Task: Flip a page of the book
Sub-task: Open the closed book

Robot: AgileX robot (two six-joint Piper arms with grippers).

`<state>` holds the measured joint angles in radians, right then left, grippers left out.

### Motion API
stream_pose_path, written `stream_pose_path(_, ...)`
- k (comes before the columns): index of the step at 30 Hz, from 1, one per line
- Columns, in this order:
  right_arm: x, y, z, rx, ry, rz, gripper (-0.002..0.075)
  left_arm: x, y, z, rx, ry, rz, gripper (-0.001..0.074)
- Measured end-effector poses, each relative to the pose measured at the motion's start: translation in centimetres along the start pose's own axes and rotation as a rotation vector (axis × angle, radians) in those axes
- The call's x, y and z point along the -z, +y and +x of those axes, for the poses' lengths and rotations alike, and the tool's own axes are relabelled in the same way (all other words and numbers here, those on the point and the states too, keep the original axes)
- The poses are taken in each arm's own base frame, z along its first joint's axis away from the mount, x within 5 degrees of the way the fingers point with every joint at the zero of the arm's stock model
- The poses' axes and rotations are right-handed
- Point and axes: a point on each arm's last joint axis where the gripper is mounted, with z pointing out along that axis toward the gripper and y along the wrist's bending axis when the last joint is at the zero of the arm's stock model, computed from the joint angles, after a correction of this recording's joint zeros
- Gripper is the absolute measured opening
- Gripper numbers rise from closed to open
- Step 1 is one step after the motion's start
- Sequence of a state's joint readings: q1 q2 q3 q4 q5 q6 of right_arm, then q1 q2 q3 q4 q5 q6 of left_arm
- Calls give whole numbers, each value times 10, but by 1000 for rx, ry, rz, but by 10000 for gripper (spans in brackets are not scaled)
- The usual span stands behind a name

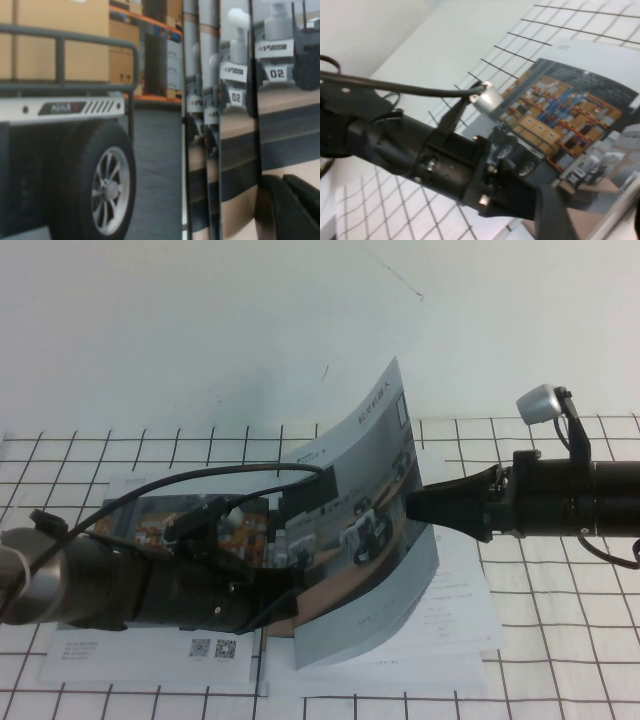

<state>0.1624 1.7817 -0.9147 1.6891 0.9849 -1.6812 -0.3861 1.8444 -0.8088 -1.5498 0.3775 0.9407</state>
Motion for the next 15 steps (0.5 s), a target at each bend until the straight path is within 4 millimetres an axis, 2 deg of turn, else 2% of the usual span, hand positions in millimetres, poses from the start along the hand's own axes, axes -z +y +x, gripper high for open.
stream_pose_path(6, -8, -1, 4, 20, 28, 59, 333, 0, 0, 0, -1, 0, 0, -3)
stream_pose_path(15, -41, -7, 21, -6, 93, 17, 333, 0, 0, -1, -12, 2, 1, -3)
